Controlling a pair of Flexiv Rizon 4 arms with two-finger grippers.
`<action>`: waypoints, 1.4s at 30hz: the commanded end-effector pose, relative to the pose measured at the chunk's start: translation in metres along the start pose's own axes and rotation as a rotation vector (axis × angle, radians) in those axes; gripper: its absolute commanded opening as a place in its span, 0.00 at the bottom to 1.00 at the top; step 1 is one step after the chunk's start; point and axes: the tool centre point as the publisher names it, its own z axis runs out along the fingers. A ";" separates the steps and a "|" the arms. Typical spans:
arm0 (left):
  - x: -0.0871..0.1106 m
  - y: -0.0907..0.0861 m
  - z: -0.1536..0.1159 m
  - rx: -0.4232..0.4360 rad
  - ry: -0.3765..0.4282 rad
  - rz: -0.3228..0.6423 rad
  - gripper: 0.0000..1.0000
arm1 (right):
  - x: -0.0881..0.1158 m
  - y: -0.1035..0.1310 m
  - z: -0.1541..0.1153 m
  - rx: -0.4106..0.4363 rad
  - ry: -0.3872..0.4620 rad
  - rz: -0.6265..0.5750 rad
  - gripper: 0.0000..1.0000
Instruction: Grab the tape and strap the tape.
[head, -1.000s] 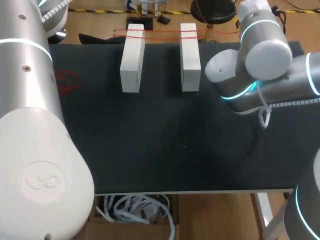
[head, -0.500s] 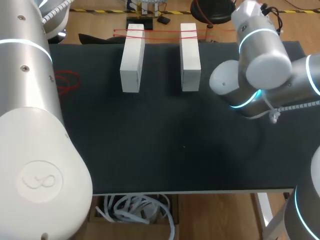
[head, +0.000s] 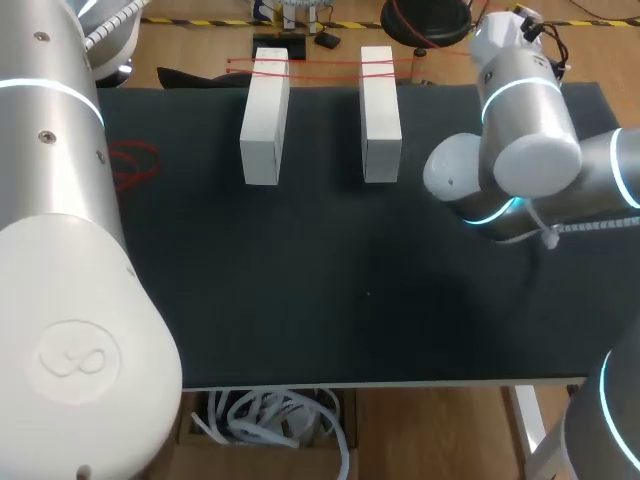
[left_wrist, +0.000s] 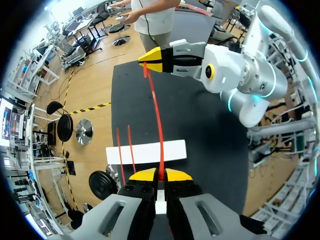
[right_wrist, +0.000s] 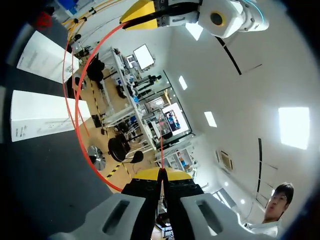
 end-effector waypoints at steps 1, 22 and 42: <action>-0.002 -0.001 -0.001 -0.005 0.005 -0.002 0.00 | 0.003 0.003 0.001 0.009 -0.009 -0.003 0.00; -0.002 -0.001 -0.001 -0.005 0.005 -0.002 0.00 | -0.008 0.030 -0.001 -0.020 -0.067 -0.142 0.00; -0.002 -0.001 -0.001 -0.005 0.005 -0.002 0.00 | -0.022 0.067 -0.001 -0.050 -0.132 -0.328 0.00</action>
